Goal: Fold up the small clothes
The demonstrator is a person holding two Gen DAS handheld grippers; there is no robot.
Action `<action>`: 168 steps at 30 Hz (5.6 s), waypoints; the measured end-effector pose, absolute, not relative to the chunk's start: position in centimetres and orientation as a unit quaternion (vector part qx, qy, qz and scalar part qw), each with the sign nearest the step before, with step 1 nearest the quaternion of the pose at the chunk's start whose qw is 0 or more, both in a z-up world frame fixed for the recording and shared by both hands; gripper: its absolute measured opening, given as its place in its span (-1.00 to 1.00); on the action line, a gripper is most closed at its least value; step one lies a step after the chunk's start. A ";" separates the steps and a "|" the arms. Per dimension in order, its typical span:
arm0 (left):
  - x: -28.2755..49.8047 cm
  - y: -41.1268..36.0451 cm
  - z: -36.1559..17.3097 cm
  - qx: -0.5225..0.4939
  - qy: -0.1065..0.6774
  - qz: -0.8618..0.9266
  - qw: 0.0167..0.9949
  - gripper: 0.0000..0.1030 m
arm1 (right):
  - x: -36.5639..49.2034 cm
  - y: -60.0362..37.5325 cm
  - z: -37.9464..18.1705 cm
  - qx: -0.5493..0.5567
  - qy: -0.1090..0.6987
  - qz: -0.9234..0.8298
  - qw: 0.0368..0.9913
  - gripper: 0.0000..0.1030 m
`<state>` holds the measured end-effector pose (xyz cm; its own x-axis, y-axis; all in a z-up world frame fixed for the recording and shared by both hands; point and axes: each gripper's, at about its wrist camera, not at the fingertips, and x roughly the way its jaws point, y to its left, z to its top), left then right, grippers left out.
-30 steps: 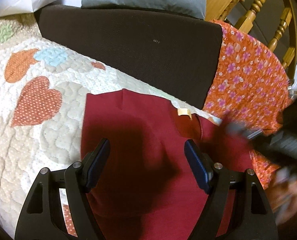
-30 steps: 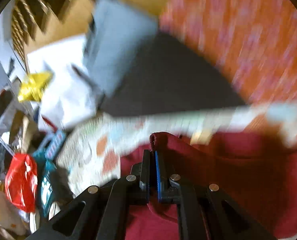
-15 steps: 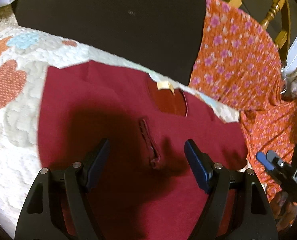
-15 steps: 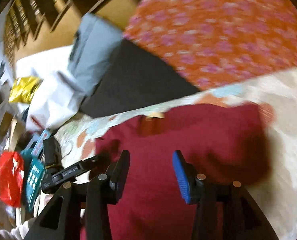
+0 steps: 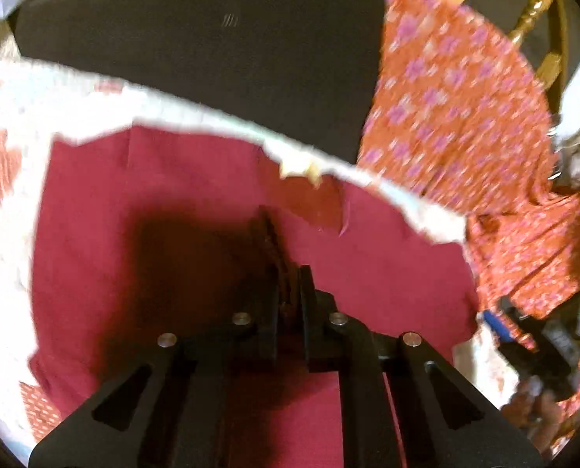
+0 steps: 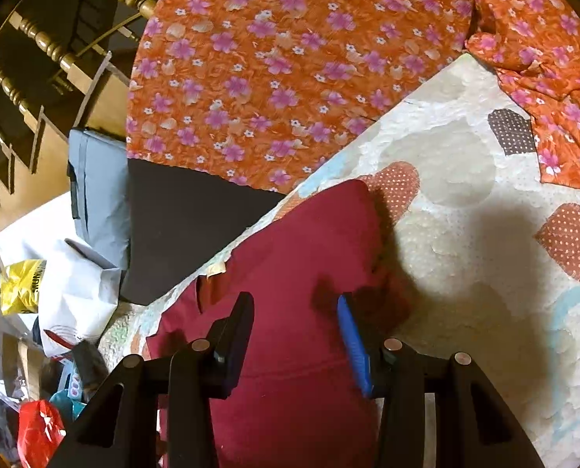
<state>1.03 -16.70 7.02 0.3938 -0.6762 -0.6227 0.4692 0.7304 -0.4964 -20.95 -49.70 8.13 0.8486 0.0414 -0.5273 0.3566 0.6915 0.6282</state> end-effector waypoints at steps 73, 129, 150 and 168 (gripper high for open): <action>-8.7 -7.5 5.6 0.022 0.416 -0.145 0.897 0.00 | -23.0 -41.1 6.9 0.163 0.448 -0.128 0.870 -0.12; -24.7 -2.9 2.1 0.015 0.510 -0.204 0.836 0.33 | -39.6 -35.0 3.1 0.225 0.507 -0.075 0.829 0.11; -22.3 -2.2 7.1 -0.063 0.478 -0.275 0.832 -0.88 | -36.4 -36.4 9.0 0.321 0.363 0.063 0.873 -0.70; -18.7 -3.3 9.1 -0.071 0.461 -0.282 0.839 -0.88 | -31.9 -38.5 11.1 0.320 0.338 0.067 0.883 -0.71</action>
<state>-18.69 -3.34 9.12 0.4163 -0.5384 -0.7327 0.4074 0.8309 -0.3791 -31.94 -38.54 11.06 0.7629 0.3346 -0.5533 0.0980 0.7860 0.6105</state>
